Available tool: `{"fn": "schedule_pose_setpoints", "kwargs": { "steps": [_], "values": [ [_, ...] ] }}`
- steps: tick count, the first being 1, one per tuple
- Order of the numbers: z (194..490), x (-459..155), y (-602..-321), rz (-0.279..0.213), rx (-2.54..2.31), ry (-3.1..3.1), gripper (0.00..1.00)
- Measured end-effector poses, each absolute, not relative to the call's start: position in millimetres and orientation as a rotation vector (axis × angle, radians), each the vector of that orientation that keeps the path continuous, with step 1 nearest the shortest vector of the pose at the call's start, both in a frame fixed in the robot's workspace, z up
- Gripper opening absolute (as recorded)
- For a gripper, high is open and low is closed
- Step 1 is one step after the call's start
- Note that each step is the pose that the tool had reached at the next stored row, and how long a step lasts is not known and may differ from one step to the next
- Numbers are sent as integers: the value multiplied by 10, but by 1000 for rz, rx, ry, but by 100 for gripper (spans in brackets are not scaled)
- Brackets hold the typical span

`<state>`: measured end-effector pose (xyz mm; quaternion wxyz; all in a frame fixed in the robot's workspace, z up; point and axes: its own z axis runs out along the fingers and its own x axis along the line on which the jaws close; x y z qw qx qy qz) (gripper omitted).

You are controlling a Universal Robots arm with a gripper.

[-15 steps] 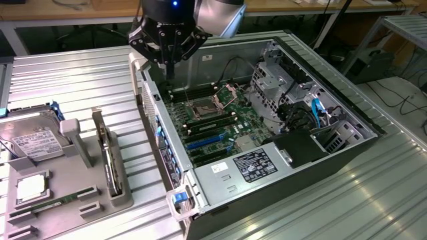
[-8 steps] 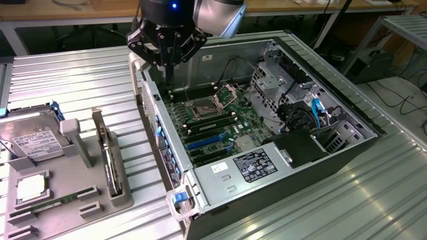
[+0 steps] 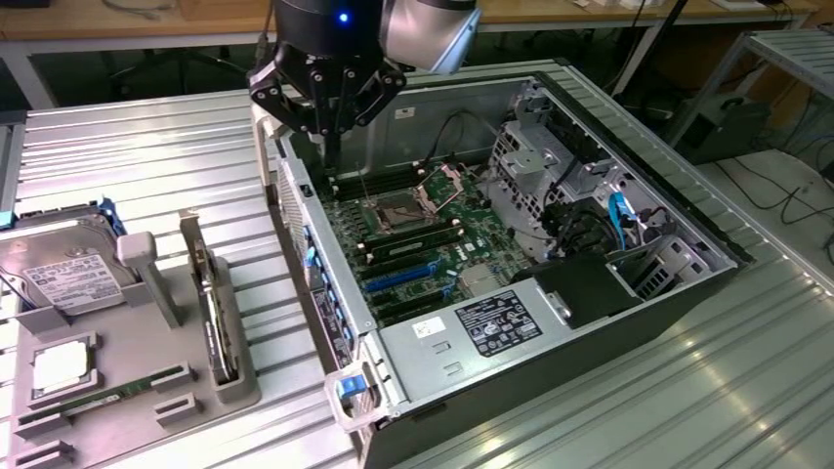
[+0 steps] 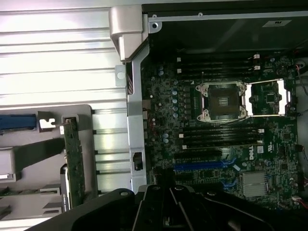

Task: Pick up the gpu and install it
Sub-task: 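Reach for the gpu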

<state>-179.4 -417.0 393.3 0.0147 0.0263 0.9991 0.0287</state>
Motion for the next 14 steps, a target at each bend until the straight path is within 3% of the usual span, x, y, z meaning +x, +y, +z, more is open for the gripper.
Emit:
{"fn": "schedule_pose_setpoints", "kwargs": {
  "steps": [14],
  "values": [
    [3933, -1820, -4280, 95, 12, 3111, 11]
  ]
}}
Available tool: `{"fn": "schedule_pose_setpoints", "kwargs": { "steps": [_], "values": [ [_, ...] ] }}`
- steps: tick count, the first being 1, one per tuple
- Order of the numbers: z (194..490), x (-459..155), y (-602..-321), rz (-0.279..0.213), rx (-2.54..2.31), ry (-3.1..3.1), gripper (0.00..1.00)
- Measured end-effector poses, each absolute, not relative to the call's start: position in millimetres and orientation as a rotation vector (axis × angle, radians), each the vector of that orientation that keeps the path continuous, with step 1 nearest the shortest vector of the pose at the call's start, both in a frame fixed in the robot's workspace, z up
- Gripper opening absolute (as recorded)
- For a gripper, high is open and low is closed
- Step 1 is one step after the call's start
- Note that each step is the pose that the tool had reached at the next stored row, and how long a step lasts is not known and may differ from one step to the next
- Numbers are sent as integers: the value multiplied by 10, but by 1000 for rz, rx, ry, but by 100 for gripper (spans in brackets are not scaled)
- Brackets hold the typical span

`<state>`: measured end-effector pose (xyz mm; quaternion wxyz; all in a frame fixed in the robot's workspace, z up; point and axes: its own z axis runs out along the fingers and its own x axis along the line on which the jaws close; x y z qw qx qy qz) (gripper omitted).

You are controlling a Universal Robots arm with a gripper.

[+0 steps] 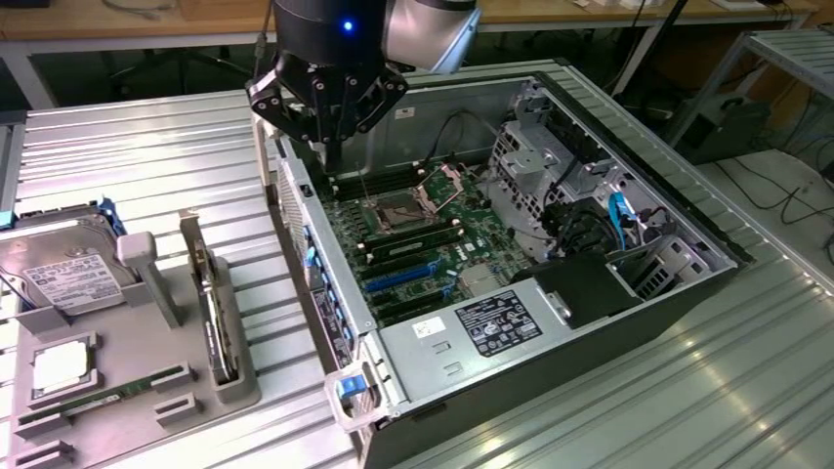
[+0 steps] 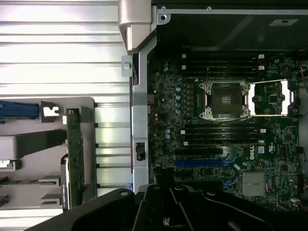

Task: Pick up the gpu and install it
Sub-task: 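Reach for the gpu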

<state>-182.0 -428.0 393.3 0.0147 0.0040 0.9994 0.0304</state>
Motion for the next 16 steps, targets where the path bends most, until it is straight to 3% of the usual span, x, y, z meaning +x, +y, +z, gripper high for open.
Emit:
{"fn": "schedule_pose_setpoints", "kwargs": {
  "steps": [16],
  "values": [
    [3903, -2266, -4409, 99, -175, 3109, 11]
  ]
}}
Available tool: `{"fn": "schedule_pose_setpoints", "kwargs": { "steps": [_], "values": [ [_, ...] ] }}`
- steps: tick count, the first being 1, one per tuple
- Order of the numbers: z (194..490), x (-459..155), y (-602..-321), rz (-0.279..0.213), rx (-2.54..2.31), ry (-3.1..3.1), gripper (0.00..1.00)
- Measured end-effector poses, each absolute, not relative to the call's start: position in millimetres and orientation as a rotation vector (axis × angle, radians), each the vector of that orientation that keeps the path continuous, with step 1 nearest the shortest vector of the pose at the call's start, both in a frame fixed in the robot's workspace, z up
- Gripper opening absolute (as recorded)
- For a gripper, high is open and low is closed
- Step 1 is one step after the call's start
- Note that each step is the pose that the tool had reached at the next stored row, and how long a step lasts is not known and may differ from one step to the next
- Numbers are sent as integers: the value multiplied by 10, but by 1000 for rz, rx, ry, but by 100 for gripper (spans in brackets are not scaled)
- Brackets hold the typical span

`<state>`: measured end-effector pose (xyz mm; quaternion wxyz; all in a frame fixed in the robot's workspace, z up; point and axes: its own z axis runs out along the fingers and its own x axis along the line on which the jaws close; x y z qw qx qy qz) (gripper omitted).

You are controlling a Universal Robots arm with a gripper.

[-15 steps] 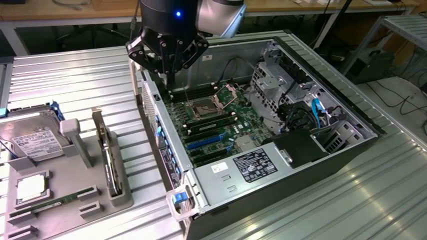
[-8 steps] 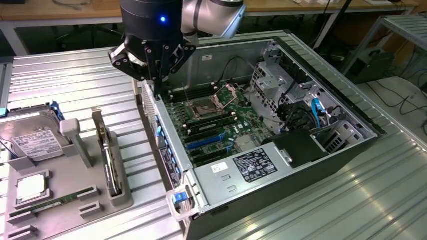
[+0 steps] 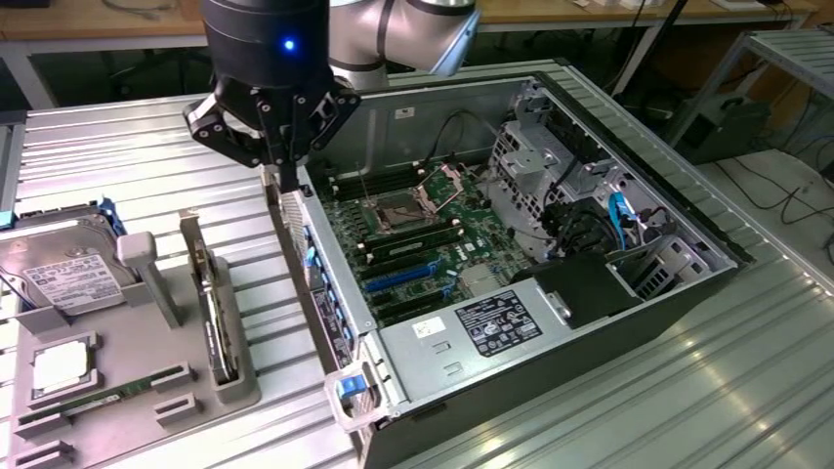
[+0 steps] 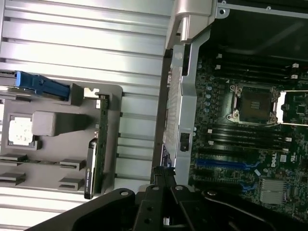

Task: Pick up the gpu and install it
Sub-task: 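Reach for the gpu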

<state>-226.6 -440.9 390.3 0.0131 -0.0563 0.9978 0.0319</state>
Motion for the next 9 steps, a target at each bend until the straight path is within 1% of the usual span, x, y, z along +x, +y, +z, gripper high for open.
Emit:
{"fn": "schedule_pose_setpoints", "kwargs": {
  "steps": [9],
  "values": [
    [3884, -2382, -4510, 100, -211, 3107, 11]
  ]
}}
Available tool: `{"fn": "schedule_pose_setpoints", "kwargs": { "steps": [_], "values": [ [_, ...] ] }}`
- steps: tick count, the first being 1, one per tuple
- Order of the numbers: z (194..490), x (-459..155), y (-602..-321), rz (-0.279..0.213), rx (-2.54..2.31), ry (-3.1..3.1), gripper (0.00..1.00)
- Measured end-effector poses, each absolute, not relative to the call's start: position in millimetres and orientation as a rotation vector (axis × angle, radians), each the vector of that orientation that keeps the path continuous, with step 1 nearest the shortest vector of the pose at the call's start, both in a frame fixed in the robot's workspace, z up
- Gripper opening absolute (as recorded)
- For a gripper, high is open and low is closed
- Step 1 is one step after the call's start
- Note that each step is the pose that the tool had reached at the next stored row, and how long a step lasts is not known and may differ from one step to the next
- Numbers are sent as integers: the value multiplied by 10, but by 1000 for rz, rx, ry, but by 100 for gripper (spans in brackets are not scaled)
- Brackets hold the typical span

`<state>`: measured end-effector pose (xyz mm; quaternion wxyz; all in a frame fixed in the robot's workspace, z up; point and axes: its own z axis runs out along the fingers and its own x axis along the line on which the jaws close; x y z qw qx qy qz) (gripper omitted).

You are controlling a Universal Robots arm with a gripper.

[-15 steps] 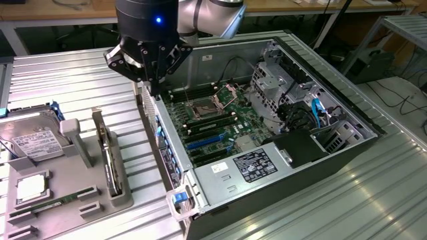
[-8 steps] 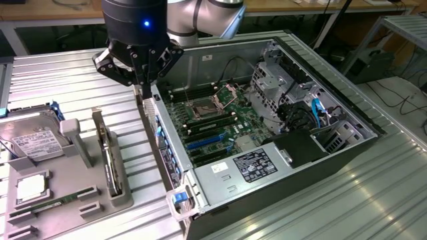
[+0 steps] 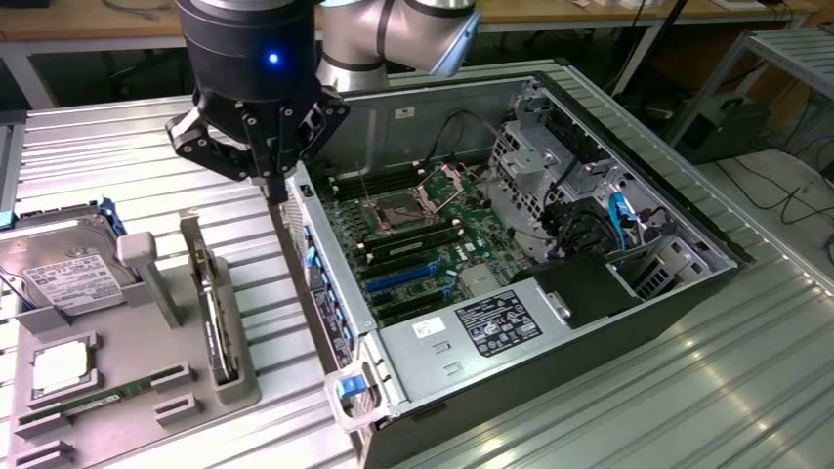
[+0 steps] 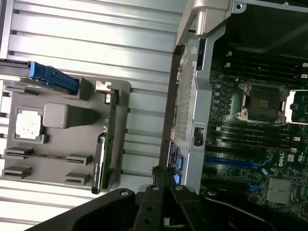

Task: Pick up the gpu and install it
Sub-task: 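Reach for the gpu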

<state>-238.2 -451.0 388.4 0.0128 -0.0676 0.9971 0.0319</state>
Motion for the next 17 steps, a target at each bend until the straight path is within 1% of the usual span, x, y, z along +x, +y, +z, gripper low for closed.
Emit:
{"fn": "schedule_pose_setpoints", "kwargs": {
  "steps": [7, 17],
  "values": [
    [3860, -2540, -4556, 100, -231, 3106, 11],
    [3827, -3002, -4581, 101, -236, 3106, 11]
  ]
}}
